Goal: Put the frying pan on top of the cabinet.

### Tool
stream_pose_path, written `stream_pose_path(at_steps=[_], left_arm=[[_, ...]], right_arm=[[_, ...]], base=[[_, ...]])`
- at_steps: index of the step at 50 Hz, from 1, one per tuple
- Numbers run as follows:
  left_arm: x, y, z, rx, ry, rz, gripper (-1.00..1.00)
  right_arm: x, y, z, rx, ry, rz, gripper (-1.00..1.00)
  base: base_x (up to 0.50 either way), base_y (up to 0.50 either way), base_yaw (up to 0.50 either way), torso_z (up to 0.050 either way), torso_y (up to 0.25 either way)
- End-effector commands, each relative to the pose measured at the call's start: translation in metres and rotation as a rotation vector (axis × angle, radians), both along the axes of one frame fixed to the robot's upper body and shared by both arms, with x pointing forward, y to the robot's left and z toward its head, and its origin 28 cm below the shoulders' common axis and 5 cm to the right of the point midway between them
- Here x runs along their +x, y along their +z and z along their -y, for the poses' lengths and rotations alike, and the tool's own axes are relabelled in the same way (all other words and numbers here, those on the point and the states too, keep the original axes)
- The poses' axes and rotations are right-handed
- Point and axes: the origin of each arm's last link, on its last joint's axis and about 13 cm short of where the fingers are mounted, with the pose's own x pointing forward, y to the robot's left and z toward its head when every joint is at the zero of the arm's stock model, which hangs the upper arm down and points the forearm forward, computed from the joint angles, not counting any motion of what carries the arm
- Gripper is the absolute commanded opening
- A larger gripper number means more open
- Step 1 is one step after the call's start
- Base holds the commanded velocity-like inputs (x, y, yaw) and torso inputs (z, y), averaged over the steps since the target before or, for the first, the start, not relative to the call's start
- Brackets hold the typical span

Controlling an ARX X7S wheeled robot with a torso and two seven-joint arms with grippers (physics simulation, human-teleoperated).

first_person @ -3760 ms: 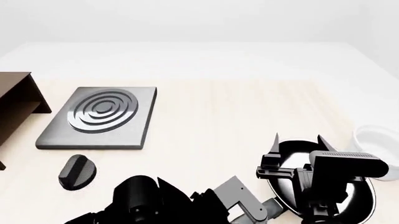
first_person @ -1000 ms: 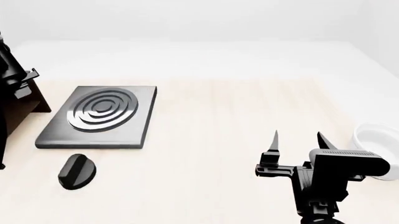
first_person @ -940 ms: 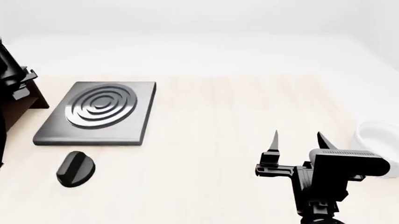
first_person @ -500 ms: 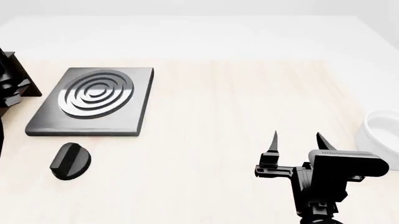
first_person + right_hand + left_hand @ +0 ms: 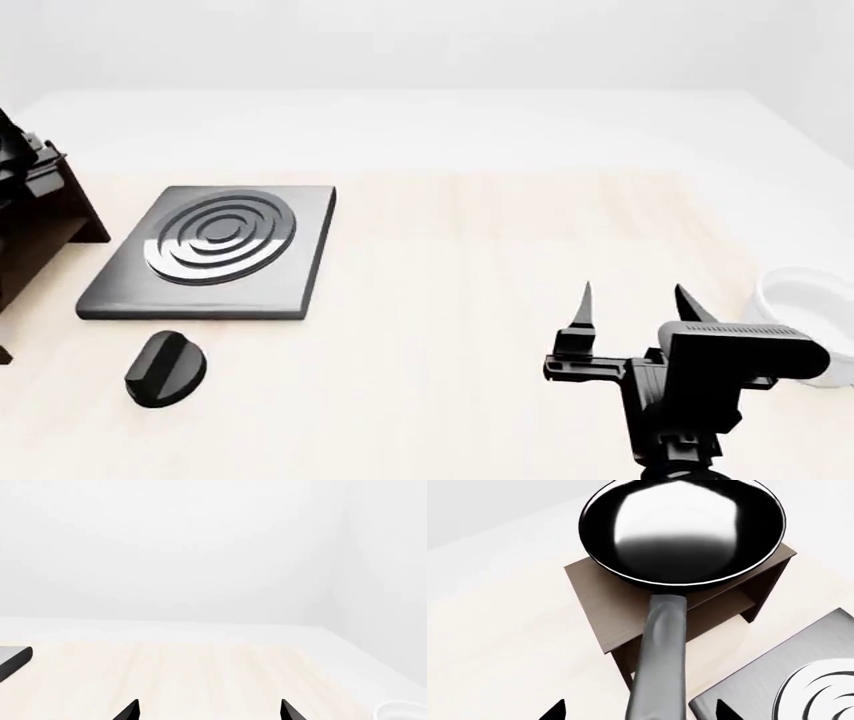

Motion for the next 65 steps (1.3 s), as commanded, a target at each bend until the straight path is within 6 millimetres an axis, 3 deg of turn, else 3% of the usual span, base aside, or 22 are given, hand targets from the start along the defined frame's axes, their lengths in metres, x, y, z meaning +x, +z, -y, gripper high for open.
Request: stream_pose_path(at_steps=[1, 8, 12, 17, 21, 22, 23, 24, 28, 29, 32, 35, 40, 48, 55, 59, 65], left_arm=[[0.001, 0.004, 0.000, 0.019, -0.013, 0.021, 1.00], [0.004, 0.008, 0.003, 0.087, -0.029, 0.053, 1.00], [0.011, 0.023, 0.015, 0.190, -0.119, 0.124, 1.00], [0.021, 0.057, 0.044, 0.351, -0.333, 0.285, 1.00], [0.028, 0.062, 0.064, 0.412, -0.480, 0.335, 1.00], [0.027, 0.036, 0.070, 0.374, -0.535, 0.232, 1.00], [0.024, -0.005, 0.077, 0.295, -0.620, 0.113, 1.00], [0.015, -0.006, 0.081, 0.274, -0.648, 0.080, 1.00], [-0.023, 0.032, 0.107, 0.393, -0.775, 0.367, 1.00], [-0.037, 0.033, 0.115, 0.390, -0.849, 0.407, 1.00], [-0.052, 0.026, 0.123, 0.376, -0.927, 0.437, 1.00], [-0.064, 0.015, 0.128, 0.338, -1.002, 0.457, 1.00], [-0.090, -0.025, 0.137, 0.328, -1.095, 0.511, 1.00], [-0.123, -0.073, 0.145, 0.344, -1.156, 0.663, 1.00], [-0.152, -0.135, 0.149, 0.211, -1.158, 0.680, 1.00], [-0.159, -0.153, 0.148, 0.210, -1.173, 0.658, 1.00], [-0.161, -0.157, 0.151, 0.243, -1.191, 0.658, 1.00]], right_arm=[[0.000, 0.000, 0.000, 0.000, 0.003, 0.000, 1.00], [0.000, 0.000, 0.000, 0.000, 0.004, -0.001, 1.00], [0.001, 0.000, -0.001, -0.001, 0.004, -0.001, 1.00], [0.001, 0.001, 0.000, 0.000, 0.002, 0.003, 1.00], [0.000, 0.000, 0.000, -0.001, 0.002, 0.002, 1.00], [0.000, 0.001, 0.000, -0.001, 0.002, 0.003, 1.00], [0.000, 0.002, 0.001, 0.000, 0.000, 0.006, 1.00], [-0.001, 0.002, 0.001, -0.001, 0.000, 0.006, 1.00], [-0.001, 0.002, 0.001, -0.003, -0.002, 0.007, 1.00], [-0.001, 0.002, 0.001, 0.001, -0.002, 0.007, 1.00], [0.000, 0.003, 0.001, 0.001, 0.000, 0.010, 1.00], [0.000, 0.003, 0.001, 0.001, -0.001, 0.011, 1.00], [-0.001, 0.003, 0.003, 0.005, -0.009, 0.011, 1.00], [-0.002, 0.002, 0.003, 0.006, -0.010, 0.016, 1.00], [-0.002, 0.002, 0.002, -0.001, -0.007, 0.024, 1.00], [-0.002, 0.002, 0.002, -0.006, -0.003, 0.025, 1.00], [-0.001, 0.003, 0.002, -0.006, -0.004, 0.028, 1.00]], base=[[0.00, 0.00, 0.00, 0.000, 0.250], [0.00, 0.00, 0.00, 0.000, 0.179], [0.00, 0.00, 0.00, 0.000, 0.000], [0.00, 0.00, 0.00, 0.000, 0.000], [0.00, 0.00, 0.00, 0.000, 0.000], [0.00, 0.00, 0.00, 0.000, 0.000], [0.00, 0.00, 0.00, 0.000, 0.000], [0.00, 0.00, 0.00, 0.000, 0.000], [0.00, 0.00, 0.00, 0.000, 0.000], [0.00, 0.00, 0.00, 0.000, 0.000], [0.00, 0.00, 0.00, 0.000, 0.000], [0.00, 0.00, 0.00, 0.000, 0.000], [0.00, 0.00, 0.00, 0.000, 0.000], [0.00, 0.00, 0.00, 0.000, 0.000], [0.00, 0.00, 0.00, 0.000, 0.000], [0.00, 0.00, 0.00, 0.000, 0.000], [0.00, 0.00, 0.00, 0.000, 0.000]])
